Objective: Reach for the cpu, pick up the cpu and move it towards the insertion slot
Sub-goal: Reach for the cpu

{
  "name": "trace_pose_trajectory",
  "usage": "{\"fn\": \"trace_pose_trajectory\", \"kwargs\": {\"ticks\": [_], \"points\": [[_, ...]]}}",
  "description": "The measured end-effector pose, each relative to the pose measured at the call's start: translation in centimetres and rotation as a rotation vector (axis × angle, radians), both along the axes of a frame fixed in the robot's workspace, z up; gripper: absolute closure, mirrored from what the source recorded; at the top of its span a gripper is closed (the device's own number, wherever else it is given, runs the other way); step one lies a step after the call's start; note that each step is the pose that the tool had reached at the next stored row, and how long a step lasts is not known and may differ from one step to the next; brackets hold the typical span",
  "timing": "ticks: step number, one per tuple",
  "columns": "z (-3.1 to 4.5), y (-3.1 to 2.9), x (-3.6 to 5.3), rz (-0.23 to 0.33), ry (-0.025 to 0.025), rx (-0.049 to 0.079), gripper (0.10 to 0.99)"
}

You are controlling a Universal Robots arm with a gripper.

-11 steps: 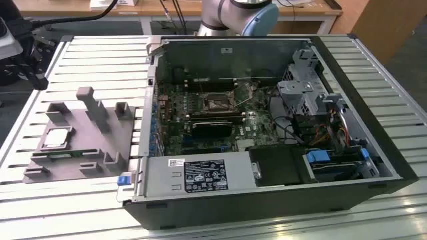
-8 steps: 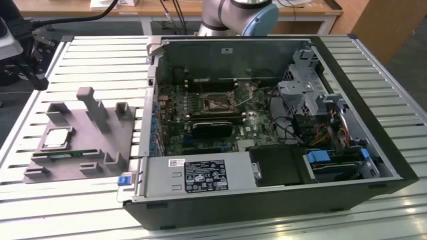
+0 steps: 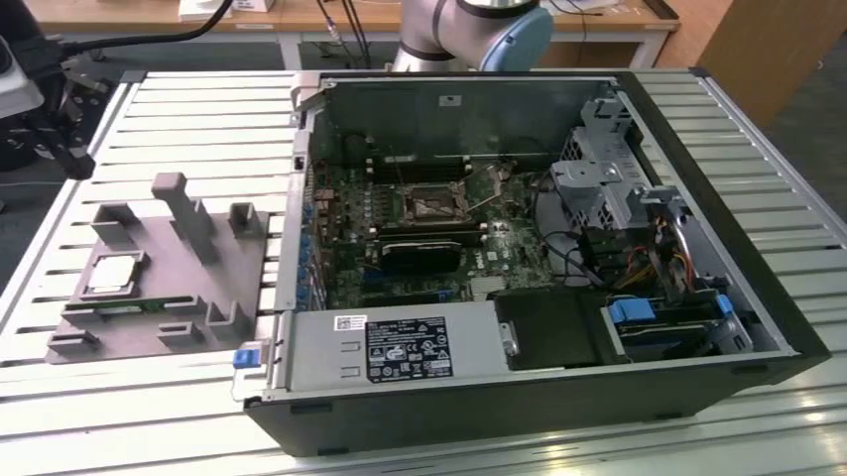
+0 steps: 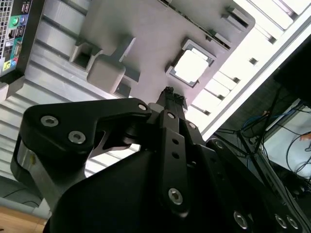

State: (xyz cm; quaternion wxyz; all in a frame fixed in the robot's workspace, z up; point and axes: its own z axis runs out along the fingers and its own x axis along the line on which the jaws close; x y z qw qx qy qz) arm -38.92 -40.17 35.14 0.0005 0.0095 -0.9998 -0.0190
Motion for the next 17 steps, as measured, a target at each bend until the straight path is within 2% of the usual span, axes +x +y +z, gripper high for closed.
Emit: {"fn": "trace_pose_trajectory", "kwargs": {"ticks": [5, 11, 13, 17], "points": [[-0.29, 0.00, -0.93, 0.000, 0.0026, 0.000, 0.980], [-0.57, -0.07, -1.13, 0.000, 0.0030, 0.000, 0.980], [-0.71, -0.14, -1.27, 0.000, 0.0007, 0.001, 0.980], [-1.00, -0.15, -1.48, 0.000, 0.0005, 0.001, 0.980]]}}
